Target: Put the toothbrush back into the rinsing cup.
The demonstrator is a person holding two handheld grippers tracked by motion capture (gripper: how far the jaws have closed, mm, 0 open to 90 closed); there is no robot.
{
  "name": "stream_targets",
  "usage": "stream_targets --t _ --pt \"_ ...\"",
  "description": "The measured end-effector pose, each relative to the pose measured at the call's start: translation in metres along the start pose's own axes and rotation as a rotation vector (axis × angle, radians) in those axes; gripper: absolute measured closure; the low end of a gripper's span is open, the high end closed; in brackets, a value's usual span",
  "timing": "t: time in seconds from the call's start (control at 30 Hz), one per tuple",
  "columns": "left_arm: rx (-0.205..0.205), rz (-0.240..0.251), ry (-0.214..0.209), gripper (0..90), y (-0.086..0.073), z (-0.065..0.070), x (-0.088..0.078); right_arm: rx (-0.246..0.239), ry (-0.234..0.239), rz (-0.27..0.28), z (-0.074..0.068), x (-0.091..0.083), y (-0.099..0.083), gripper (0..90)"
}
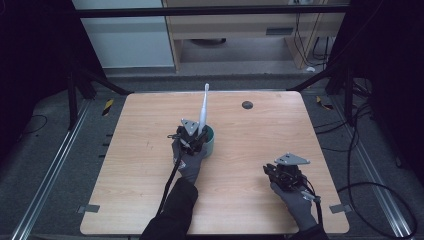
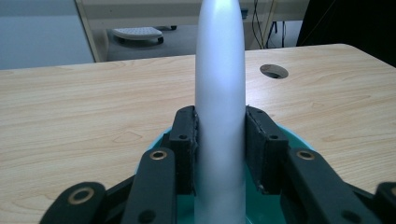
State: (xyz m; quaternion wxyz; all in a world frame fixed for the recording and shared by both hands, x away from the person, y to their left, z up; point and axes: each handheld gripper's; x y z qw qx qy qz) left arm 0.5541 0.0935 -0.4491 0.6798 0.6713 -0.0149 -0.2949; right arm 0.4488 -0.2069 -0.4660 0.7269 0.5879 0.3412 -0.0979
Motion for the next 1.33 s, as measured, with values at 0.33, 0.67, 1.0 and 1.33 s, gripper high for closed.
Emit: stream_targets --t 0.33,0.67,1.0,1.33 --pt "0.022 -0.030 -0.062 51.6 0.000 -0.001 -0.005 0.006 -0.002 0.008 0.000 0.000 0.001 77.0" --pt "0.088 -0.067 -0.184 46.1 0.014 -0.005 -0.051 0.057 -0.030 0.036 0.006 -0.002 0.000 57.0" --pt "0.091 -0.107 -0.204 47.0 0.019 -0.040 -0.091 0.087 -0.052 0.047 0.012 -0.003 -0.003 50.7" --pt "0.074 -0.129 -0.162 45.9 -0.005 -0.077 -0.129 0.101 -0.075 0.064 0.016 -0.005 -0.005 47.1"
Point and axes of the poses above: each handheld gripper's, and its own axes: x roughly forward along the jaws, y roughly out of its top, z roughly to its right, and after that the axes turned 8 degrees about -y, right-handed
